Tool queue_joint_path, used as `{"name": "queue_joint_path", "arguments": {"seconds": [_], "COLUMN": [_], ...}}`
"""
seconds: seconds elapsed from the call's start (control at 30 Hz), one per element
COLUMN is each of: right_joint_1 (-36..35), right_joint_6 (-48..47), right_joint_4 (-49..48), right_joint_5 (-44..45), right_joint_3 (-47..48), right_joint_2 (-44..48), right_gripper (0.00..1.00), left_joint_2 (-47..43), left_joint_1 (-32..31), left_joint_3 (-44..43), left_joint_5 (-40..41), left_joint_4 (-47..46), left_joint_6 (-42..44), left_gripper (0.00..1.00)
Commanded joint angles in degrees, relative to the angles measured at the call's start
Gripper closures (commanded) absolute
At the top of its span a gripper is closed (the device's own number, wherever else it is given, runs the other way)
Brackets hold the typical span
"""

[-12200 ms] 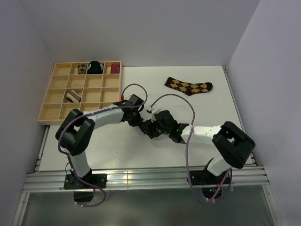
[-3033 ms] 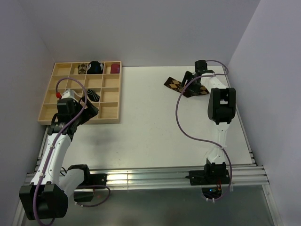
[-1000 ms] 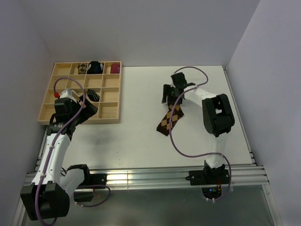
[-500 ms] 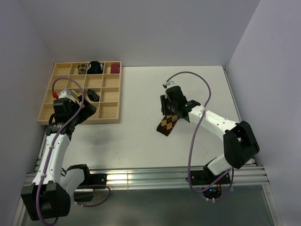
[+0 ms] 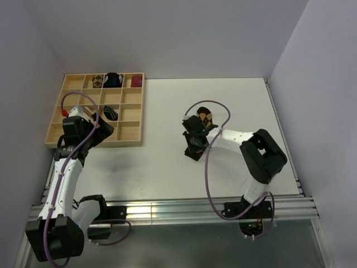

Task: Roll the socks
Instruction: Adjust the sock at the center of the board.

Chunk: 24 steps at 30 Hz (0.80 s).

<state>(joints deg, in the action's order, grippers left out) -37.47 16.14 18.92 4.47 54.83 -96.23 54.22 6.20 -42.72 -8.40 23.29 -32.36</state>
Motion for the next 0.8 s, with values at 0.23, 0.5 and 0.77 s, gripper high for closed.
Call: {"name": "queue_joint_path", "arguments": {"seconds": [0.23, 0.5, 0.77], "right_joint_1": [-5.6, -9.0, -13.2], "right_joint_6": [3.5, -0.8, -6.5], "right_joint_4": [3.1, 4.1, 8.2], "right_joint_5": [-2.0, 3.3, 5.4], "right_joint_3": [14.7, 13.9, 11.3], "right_joint_2": [-9.1, -2.8, -1.8], "right_gripper": [0.7, 0.47, 0.42], "left_joint_2": [-0.8, -0.6, -0.4], "left_joint_1": [0.3, 0.5, 0.9], "left_joint_3": [0.3, 0.3, 0.4], "left_joint_5": [-1.1, -1.4, -2.1], "left_joint_4": [-2.2, -2.3, -2.5], "left_joint_6": [0.0, 0.0, -0.2], "left_gripper": [0.08, 0.08, 0.08]}}
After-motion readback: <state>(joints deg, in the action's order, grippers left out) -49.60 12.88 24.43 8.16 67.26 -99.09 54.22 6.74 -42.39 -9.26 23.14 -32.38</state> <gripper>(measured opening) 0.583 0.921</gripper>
